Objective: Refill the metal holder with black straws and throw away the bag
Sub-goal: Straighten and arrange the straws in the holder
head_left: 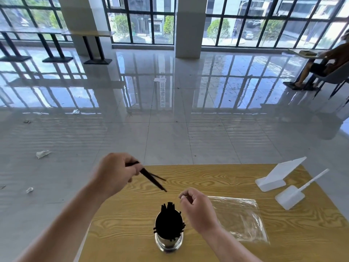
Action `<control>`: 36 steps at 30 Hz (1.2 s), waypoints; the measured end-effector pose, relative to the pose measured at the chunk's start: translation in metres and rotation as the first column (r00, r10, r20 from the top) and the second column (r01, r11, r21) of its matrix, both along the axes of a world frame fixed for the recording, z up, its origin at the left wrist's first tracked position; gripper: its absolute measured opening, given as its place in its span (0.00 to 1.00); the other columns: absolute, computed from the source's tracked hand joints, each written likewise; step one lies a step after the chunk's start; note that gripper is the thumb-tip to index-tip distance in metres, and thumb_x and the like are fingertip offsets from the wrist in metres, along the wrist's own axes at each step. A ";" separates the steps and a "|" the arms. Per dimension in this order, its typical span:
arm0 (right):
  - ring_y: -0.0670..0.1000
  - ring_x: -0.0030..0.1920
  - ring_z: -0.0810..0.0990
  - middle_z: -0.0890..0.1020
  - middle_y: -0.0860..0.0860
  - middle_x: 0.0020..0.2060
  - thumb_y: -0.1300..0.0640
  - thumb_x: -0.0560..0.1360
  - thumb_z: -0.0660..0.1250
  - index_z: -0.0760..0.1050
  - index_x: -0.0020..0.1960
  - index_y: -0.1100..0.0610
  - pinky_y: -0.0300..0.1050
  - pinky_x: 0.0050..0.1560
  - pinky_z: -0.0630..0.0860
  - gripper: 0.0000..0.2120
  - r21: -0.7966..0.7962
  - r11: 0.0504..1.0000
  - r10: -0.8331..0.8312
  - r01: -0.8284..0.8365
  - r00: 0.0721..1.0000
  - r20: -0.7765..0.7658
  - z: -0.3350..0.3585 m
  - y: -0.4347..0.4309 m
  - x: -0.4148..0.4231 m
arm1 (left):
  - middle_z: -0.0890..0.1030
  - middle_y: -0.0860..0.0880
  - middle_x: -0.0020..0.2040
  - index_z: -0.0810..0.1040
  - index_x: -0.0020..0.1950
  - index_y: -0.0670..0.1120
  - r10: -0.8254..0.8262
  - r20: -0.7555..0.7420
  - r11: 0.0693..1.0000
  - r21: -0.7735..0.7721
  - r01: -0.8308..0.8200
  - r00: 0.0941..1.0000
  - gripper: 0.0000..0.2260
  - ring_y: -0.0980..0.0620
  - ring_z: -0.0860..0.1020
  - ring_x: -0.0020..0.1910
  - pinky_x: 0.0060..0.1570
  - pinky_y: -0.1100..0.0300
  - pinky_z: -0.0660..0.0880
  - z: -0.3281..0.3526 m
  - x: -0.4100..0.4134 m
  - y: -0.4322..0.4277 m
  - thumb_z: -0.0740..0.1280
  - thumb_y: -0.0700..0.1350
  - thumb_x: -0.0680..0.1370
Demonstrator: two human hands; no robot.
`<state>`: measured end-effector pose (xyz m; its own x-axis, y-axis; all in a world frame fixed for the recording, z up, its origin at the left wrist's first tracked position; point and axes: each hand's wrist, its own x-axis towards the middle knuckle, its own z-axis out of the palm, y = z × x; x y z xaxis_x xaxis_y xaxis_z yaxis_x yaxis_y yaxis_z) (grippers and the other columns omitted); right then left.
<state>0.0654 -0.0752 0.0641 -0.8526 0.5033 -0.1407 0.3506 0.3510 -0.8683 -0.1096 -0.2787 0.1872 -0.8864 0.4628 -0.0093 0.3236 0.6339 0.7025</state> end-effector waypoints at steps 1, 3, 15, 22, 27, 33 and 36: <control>0.42 0.28 0.73 0.81 0.42 0.29 0.47 0.77 0.66 0.83 0.46 0.42 0.40 0.30 0.70 0.07 -0.075 0.997 0.003 -0.004 1.000 -0.016 0.002 -0.003 0.000 | 0.87 0.50 0.34 0.88 0.42 0.50 0.039 0.068 0.989 0.140 -0.048 0.997 0.06 0.56 0.81 0.26 0.29 0.57 0.79 -0.002 -0.001 -0.003 0.77 0.43 0.79; 0.43 0.29 0.74 0.83 0.46 0.32 0.39 0.76 0.67 0.84 0.48 0.44 0.43 0.32 0.72 0.12 -0.259 0.963 0.075 -0.076 0.997 -0.013 0.009 -0.008 -0.003 | 0.89 0.44 0.39 0.89 0.44 0.46 0.058 0.263 0.929 0.339 -0.148 0.963 0.06 0.55 0.81 0.28 0.28 0.62 0.79 -0.012 0.001 -0.005 0.75 0.40 0.80; 0.52 0.28 0.77 0.82 0.57 0.32 0.48 0.85 0.65 0.87 0.43 0.58 0.46 0.28 0.74 0.20 -0.526 0.851 -0.016 0.008 1.000 -0.009 0.040 0.000 -0.031 | 0.87 0.41 0.49 0.82 0.61 0.41 -0.156 0.868 0.855 0.358 -0.375 0.472 0.14 0.53 0.80 0.33 0.31 0.59 0.80 -0.130 0.058 0.001 0.76 0.43 0.78; 0.46 0.28 0.73 0.78 0.48 0.27 0.42 0.80 0.64 0.82 0.42 0.56 0.48 0.34 0.72 0.20 0.012 0.980 0.194 -0.198 0.971 0.141 0.036 0.009 -0.027 | 0.82 0.54 0.55 0.76 0.63 0.58 -0.012 0.497 0.995 -0.076 0.057 0.868 0.19 0.57 0.82 0.43 0.38 0.63 0.78 -0.151 0.050 -0.005 0.77 0.58 0.76; 0.46 0.43 0.84 0.86 0.43 0.42 0.39 0.77 0.68 0.83 0.52 0.49 0.46 0.42 0.82 0.15 0.097 0.885 0.376 -0.455 0.823 0.425 0.002 -0.011 -0.023 | 0.75 0.61 0.59 0.72 0.74 0.61 -0.088 0.301 0.944 -0.278 0.176 0.949 0.29 0.62 0.78 0.51 0.41 0.66 0.73 -0.161 0.047 0.013 0.73 0.63 0.75; 0.39 0.41 0.82 0.83 0.39 0.40 0.29 0.68 0.62 0.80 0.60 0.41 0.34 0.37 0.74 0.27 0.112 0.945 0.256 -0.308 0.907 0.334 -0.010 -0.002 -0.008 | 0.76 0.56 0.66 0.71 0.77 0.58 -0.156 0.280 0.917 -0.316 0.244 0.947 0.31 0.58 0.77 0.57 0.51 0.65 0.75 -0.171 0.044 0.043 0.74 0.61 0.76; 0.41 0.39 0.80 0.83 0.41 0.40 0.38 0.76 0.65 0.81 0.57 0.44 0.39 0.37 0.75 0.16 0.124 0.938 0.262 -0.324 0.896 0.359 -0.021 0.002 -0.002 | 0.78 0.54 0.69 0.73 0.76 0.58 -0.185 0.274 0.903 -0.332 0.273 0.944 0.30 0.54 0.78 0.61 0.56 0.60 0.77 -0.175 0.044 0.056 0.74 0.61 0.75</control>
